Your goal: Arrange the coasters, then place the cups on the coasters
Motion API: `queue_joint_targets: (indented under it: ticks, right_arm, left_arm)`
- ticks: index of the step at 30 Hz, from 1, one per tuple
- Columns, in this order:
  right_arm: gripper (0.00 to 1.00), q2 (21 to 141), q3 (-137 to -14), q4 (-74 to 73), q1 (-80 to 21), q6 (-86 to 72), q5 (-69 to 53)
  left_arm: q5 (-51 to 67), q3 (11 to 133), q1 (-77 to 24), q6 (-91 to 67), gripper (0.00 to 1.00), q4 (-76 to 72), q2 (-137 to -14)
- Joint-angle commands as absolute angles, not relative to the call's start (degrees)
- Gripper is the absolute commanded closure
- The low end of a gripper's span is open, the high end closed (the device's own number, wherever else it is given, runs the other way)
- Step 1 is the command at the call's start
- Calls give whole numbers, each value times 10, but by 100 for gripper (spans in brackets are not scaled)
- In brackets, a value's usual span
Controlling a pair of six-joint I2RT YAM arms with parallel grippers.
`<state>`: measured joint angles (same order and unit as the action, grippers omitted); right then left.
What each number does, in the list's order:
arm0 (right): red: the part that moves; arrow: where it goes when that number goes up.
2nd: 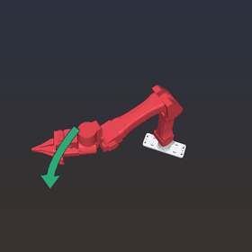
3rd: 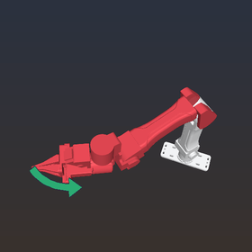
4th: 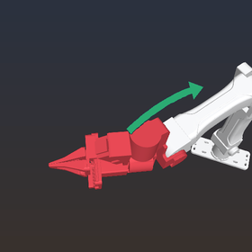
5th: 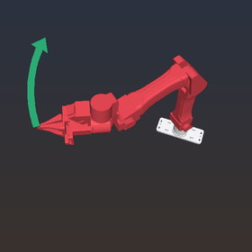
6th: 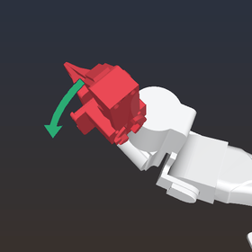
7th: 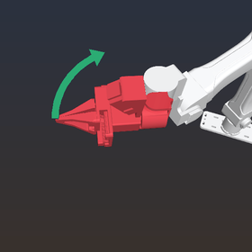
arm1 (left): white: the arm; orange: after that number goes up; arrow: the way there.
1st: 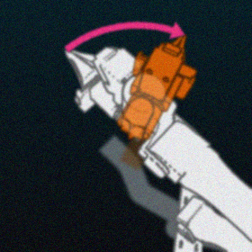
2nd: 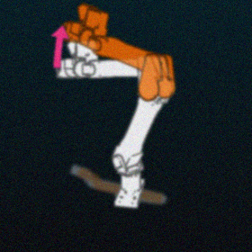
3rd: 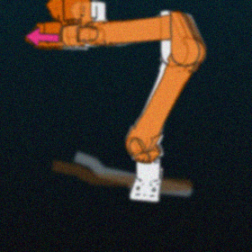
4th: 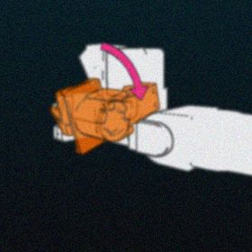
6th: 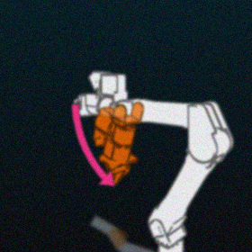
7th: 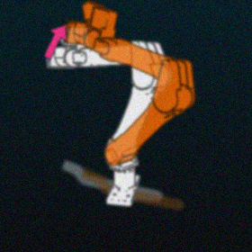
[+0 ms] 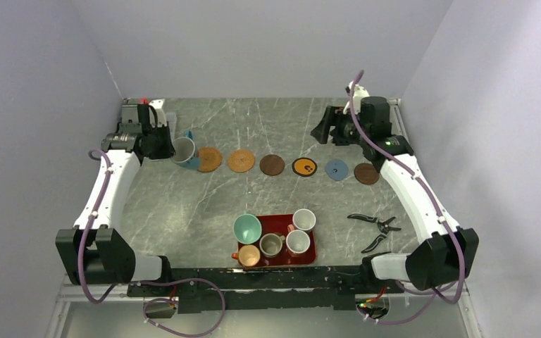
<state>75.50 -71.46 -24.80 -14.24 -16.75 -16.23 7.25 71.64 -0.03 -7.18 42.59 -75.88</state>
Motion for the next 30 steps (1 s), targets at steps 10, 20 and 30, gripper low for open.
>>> queue_joint_targets:
  ticks: [10,20,30]
  right_arm:
    - [24,687,-626,-140,-64,-166,-268]
    - [24,684,-615,-129,-62,-165,-288]
    - [23,684,-608,-126,-62,-158,-288]
  left_arm:
    - [199,737,71,15,97,303,-808]
    - [233,753,94,51,97,278,-853]
    - [280,772,93,41,97,250,-915]
